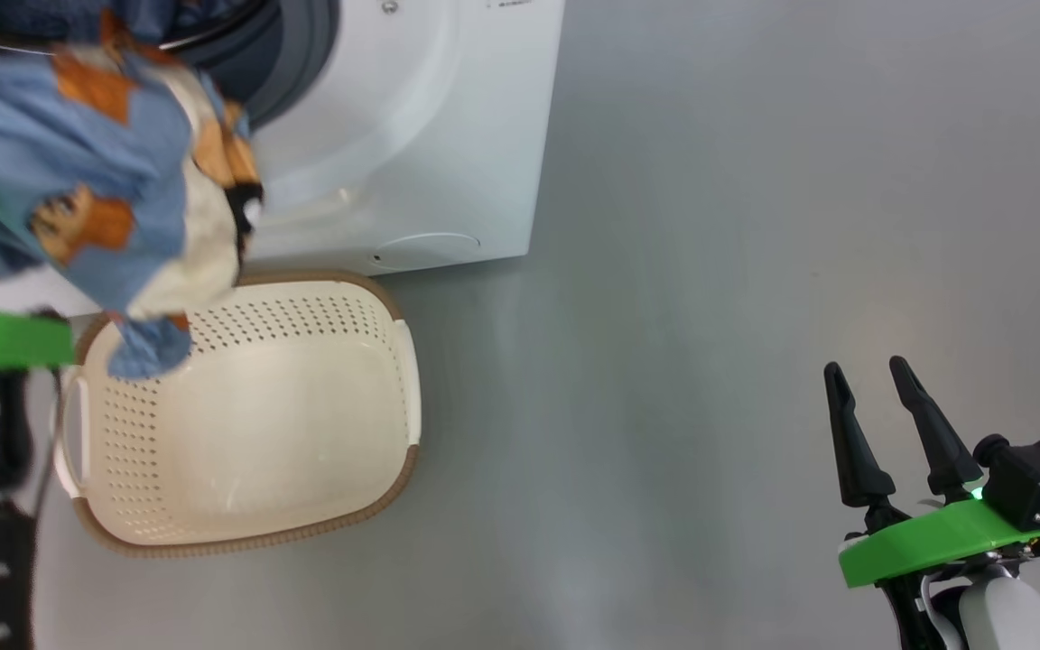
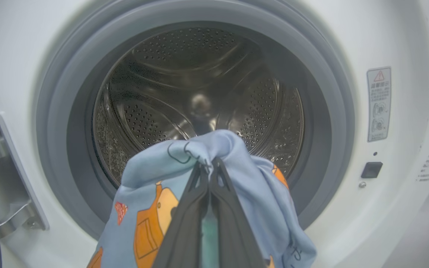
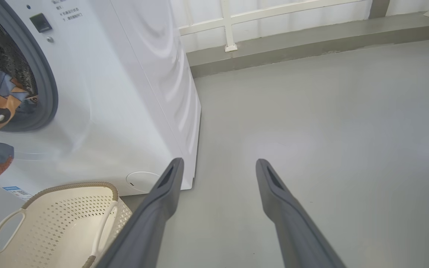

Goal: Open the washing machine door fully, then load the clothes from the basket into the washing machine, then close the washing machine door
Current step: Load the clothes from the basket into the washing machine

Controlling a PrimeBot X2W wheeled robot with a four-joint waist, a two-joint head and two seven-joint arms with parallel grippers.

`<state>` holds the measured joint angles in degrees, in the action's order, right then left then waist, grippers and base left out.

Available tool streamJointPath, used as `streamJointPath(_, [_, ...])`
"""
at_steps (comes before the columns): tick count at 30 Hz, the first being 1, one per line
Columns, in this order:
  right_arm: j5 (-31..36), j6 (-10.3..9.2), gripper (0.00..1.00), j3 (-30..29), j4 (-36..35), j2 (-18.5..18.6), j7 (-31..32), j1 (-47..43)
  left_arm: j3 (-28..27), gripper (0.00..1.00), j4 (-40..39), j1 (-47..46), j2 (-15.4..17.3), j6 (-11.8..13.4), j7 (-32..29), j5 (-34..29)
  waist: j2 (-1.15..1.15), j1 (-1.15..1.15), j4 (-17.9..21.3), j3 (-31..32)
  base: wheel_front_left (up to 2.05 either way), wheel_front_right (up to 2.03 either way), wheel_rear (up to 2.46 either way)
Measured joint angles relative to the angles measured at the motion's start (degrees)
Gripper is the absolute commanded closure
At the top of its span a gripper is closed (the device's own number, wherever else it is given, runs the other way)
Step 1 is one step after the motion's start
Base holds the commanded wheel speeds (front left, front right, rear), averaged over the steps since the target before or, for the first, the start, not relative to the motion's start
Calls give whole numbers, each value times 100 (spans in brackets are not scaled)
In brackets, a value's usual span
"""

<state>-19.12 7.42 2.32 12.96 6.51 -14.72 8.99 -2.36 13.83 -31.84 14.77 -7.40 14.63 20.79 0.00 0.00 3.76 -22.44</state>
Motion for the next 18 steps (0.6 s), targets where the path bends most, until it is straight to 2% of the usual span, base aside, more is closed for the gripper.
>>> streamJointPath(5, [0,0,0,-1,-14,-80,0,116,-91,100,493,-908,167,0,2,-43,0,0,99,-185,0,0,0])
streamJointPath(9, [0,0,0,3,-18,-113,0,171,-69,100,1201,-1514,332,0,3,-108,0,0,184,-347,0,0,0])
streamJointPath(18, [0,0,0,107,-75,-245,0,502,469,100,2896,-2886,631,0,3,-94,0,0,445,-768,0,0,0])
